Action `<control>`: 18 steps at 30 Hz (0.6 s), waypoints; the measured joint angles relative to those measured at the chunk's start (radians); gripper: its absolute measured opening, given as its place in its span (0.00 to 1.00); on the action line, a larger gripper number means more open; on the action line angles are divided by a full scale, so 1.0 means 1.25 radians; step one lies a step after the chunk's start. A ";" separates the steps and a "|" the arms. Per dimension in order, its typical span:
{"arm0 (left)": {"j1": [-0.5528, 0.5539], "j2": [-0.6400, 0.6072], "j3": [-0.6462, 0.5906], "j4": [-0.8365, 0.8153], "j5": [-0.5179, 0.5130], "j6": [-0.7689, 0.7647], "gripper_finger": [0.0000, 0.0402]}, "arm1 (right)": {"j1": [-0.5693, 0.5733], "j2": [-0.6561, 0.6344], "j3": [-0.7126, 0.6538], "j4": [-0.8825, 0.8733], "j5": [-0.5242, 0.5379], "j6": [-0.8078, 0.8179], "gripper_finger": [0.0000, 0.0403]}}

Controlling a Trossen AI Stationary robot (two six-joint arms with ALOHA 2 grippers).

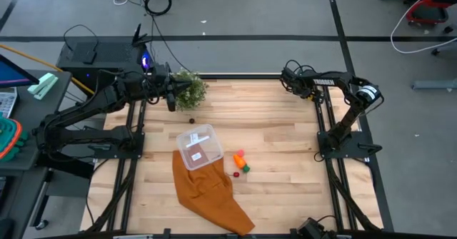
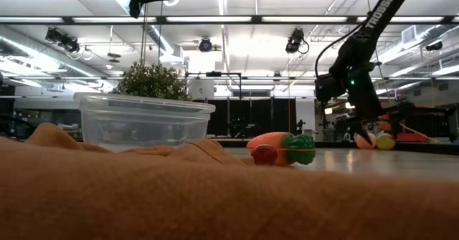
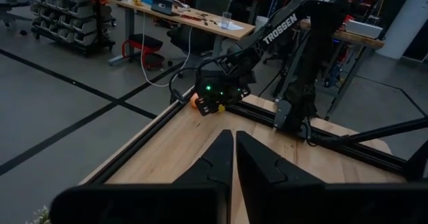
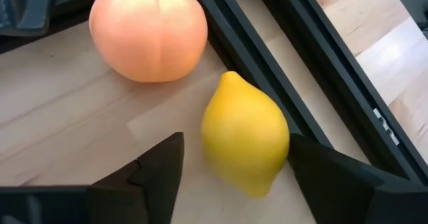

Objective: Pick and placing Produce into tupperware
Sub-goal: Put the yellow lemon into the bin

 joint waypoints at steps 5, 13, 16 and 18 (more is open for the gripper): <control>0.000 0.000 0.000 -0.004 0.000 0.000 0.06 | 0.000 0.000 0.000 0.012 -0.011 0.000 0.45; 0.000 0.000 0.000 -0.004 0.000 -0.004 0.05 | 0.000 -0.001 0.000 0.018 -0.010 -0.010 0.34; 0.000 0.000 0.000 -0.004 0.000 -0.004 0.06 | 0.005 -0.001 0.000 0.018 -0.017 -0.034 0.35; 0.000 0.000 0.000 -0.004 0.000 -0.004 0.06 | 0.015 -0.005 0.000 0.016 -0.028 -0.041 0.36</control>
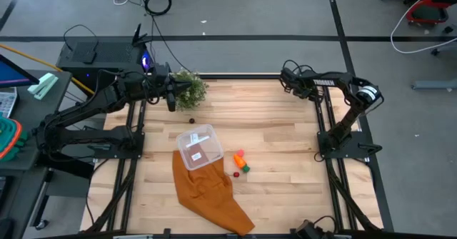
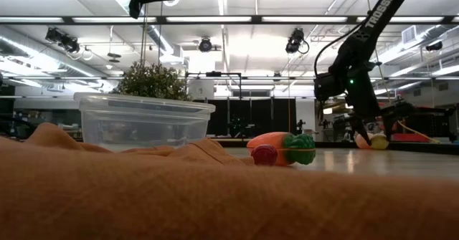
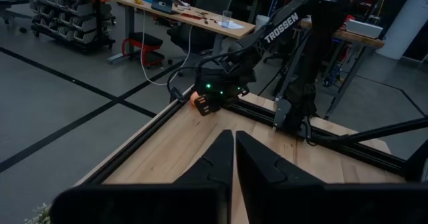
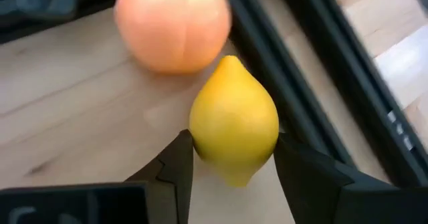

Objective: Pick and placing Produce into tupperware
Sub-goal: Put the yellow lemon into the bin

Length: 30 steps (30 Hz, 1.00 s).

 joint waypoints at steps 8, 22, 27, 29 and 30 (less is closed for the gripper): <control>0.000 0.000 0.000 0.000 0.000 0.000 0.05 | 0.091 -0.090 0.000 -0.010 -0.027 -0.001 0.36; 0.000 0.000 0.000 0.002 0.000 0.007 0.07 | 0.313 -0.375 0.000 -0.003 -0.115 0.027 0.36; 0.000 0.000 0.000 0.001 0.000 0.005 0.05 | 0.394 -0.447 0.000 0.064 -0.151 0.026 0.36; 0.000 0.000 0.000 0.001 0.000 0.004 0.05 | 0.431 -0.465 0.000 0.123 -0.163 0.024 0.36; -0.001 0.000 0.000 0.001 0.000 0.000 0.05 | 0.448 -0.471 0.000 0.156 -0.172 0.024 0.36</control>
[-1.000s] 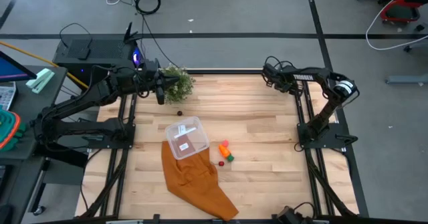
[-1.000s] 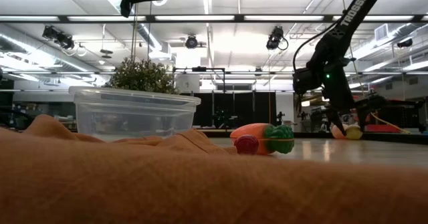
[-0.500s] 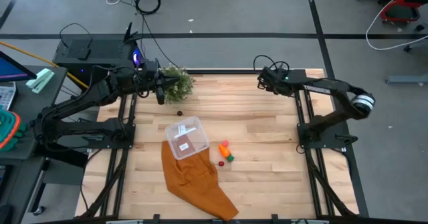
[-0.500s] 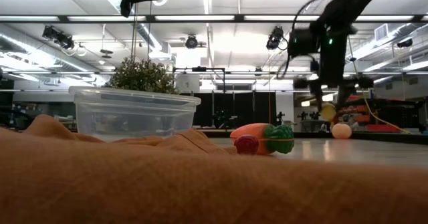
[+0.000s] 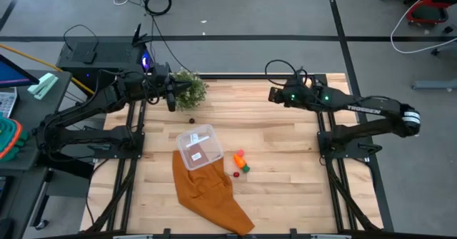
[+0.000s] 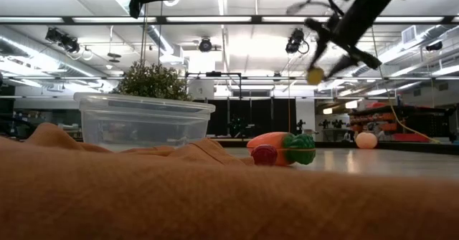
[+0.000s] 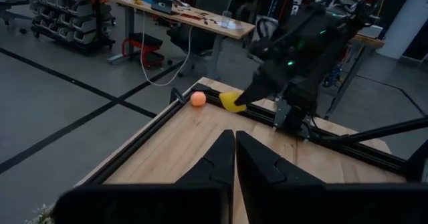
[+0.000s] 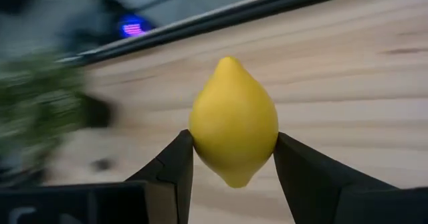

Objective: Pick and placing Produce into tupperware
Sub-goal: Put the yellow lemon into the bin

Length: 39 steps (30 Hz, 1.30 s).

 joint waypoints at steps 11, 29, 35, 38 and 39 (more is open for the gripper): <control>-0.011 0.000 0.000 -0.002 0.000 -0.079 0.08 | 0.162 0.007 0.000 0.318 -0.050 -0.002 0.36; -0.304 0.000 0.000 -0.003 -0.113 -0.261 0.12 | 0.337 0.050 0.000 0.438 -0.065 -0.132 0.36; -0.368 -0.012 0.000 0.001 -0.114 -0.315 0.11 | 0.338 0.150 0.017 0.578 -0.136 -0.172 0.36; -0.387 -0.034 0.000 -0.001 -0.115 -0.297 0.10 | 0.338 0.210 0.081 0.562 -0.171 -0.223 0.36; -0.391 -0.044 0.000 0.002 -0.115 -0.289 0.09 | 0.338 0.235 0.111 0.556 -0.178 -0.240 0.36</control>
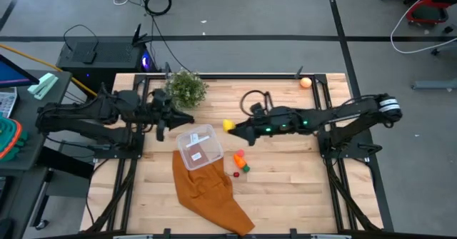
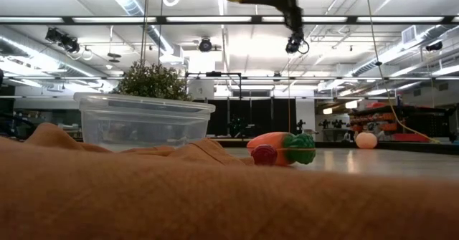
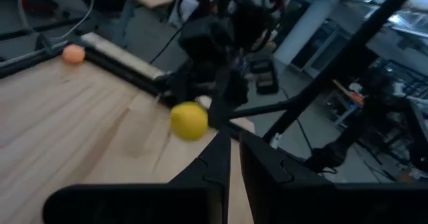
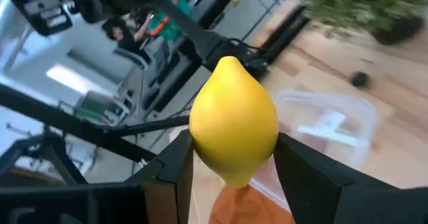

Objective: Pick and placing Produce into tupperware
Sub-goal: Put the yellow lemon into the bin

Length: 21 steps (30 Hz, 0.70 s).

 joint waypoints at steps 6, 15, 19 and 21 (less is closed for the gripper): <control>-0.004 -0.078 0.000 -0.003 -0.010 0.057 0.08 | -0.003 0.148 0.233 -0.162 -0.020 -0.136 0.36; -0.004 -0.210 0.000 -0.042 0.000 0.099 0.08 | -0.044 0.331 0.486 -0.310 -0.042 -0.182 0.36; -0.004 -0.256 0.000 -0.060 0.008 0.100 0.09 | -0.059 0.416 0.575 -0.319 -0.077 -0.170 0.36; -0.004 -0.278 0.000 -0.070 0.009 0.100 0.09 | -0.061 0.456 0.621 -0.324 -0.092 -0.169 0.36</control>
